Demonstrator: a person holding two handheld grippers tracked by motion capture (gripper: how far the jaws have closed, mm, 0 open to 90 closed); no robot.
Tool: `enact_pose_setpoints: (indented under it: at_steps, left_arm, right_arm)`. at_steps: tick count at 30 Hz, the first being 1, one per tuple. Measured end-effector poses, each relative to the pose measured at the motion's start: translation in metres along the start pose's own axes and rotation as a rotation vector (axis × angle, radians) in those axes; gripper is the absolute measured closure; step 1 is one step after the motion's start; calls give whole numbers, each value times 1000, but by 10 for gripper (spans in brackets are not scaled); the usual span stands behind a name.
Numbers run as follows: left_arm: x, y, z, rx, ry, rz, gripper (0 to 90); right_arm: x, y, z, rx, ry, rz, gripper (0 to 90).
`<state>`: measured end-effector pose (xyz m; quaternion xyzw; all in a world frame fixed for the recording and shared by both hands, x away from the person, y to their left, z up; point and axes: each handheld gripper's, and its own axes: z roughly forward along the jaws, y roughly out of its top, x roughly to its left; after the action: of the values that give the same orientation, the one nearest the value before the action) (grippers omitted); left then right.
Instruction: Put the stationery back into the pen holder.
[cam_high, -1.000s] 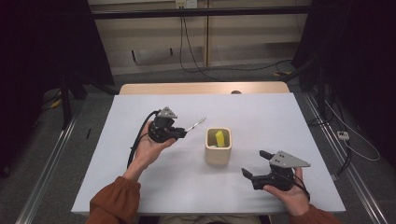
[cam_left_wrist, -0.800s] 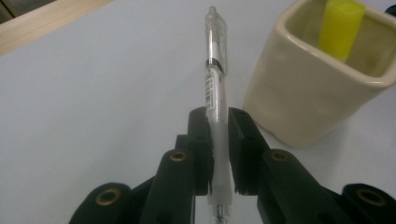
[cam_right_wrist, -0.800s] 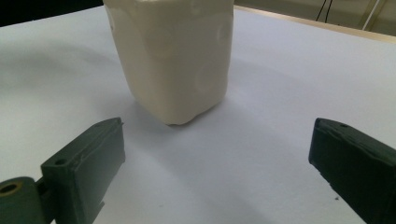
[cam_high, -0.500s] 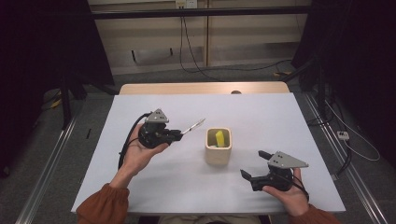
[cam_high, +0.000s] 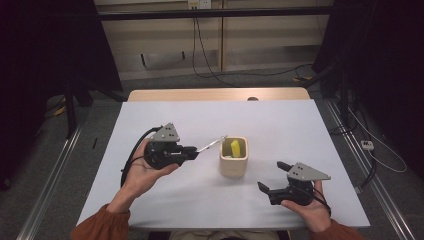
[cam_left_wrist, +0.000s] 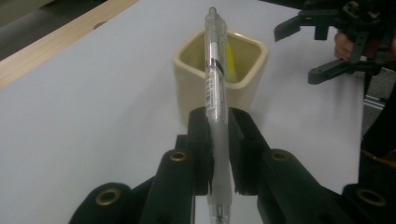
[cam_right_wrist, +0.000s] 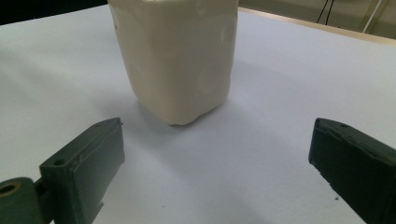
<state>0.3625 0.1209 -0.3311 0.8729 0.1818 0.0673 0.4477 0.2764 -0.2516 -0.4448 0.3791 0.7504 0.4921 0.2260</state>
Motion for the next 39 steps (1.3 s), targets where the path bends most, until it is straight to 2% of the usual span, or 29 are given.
enact_pose_setpoints:
  at_steps: [4,9,15,22,25,27,32,39]
  left_arm:
    - [-12,1,3,2,-38,17,802]
    - [-25,-3,14,50,-70,30,802]
    - [-30,-9,27,76,-124,30,802]
    - [-35,-18,46,123,-166,22,802]
    - [-38,-20,53,146,-182,30,802]
    - [-42,-20,57,157,-196,37,802]
    - [-46,-14,69,178,-215,41,802]
    - [-50,-2,81,200,-233,54,802]
  right_arm:
    - [3,0,-3,-9,3,-17,40]
    - [10,0,-8,-26,16,-70,32]
    - [19,-1,-7,-8,21,-137,50]
    - [26,-2,-2,29,12,-214,62]
    - [30,-3,-1,41,12,-241,79]
    - [32,-2,0,47,8,-276,83]
    - [36,-3,2,70,3,-313,117]
    - [45,-1,4,84,-42,-435,158]
